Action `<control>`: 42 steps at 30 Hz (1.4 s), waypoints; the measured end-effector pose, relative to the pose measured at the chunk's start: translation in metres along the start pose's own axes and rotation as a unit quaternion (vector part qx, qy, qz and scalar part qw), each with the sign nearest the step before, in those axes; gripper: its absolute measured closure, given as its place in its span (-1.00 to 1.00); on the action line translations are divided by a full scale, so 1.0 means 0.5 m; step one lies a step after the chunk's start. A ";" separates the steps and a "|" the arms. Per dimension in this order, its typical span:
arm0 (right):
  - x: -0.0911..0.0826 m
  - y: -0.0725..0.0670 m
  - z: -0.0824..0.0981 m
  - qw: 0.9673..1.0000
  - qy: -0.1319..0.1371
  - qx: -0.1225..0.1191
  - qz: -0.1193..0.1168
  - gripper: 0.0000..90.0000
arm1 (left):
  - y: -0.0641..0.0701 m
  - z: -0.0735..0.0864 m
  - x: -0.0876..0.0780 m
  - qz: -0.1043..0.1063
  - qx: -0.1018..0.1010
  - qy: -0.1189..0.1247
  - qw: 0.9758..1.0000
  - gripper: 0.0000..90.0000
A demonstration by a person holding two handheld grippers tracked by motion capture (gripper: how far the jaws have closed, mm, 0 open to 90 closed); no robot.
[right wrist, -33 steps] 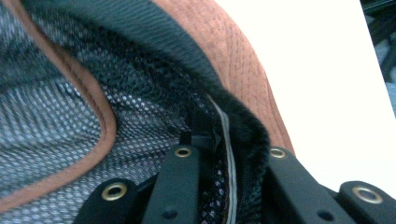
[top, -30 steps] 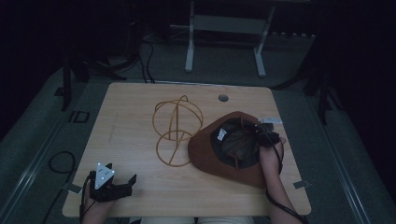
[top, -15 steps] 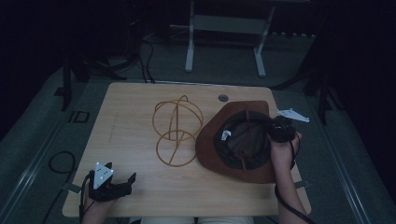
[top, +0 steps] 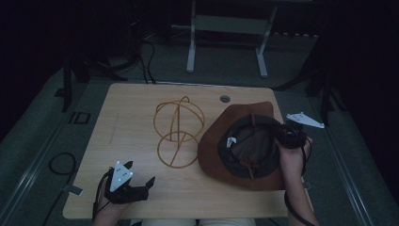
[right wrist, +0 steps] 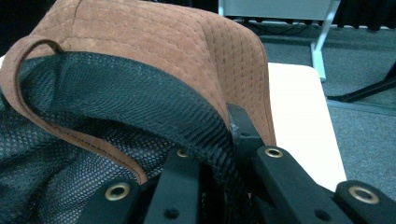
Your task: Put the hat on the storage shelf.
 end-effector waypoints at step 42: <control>-0.069 -0.009 0.024 1.000 0.008 -0.002 -0.017 0.87 | 0.339 -0.368 0.152 0.148 0.134 0.034 0.979 -0.82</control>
Point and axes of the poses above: each handheld gripper's, and its own axes: x roughly forward along the jaws, z roughly out of its underside, y roughly to its right, the point moved 1 cm from there along x, roughly forward along the jaws, and after that the axes turned 13 degrees about -z, right-handed, at the moved point
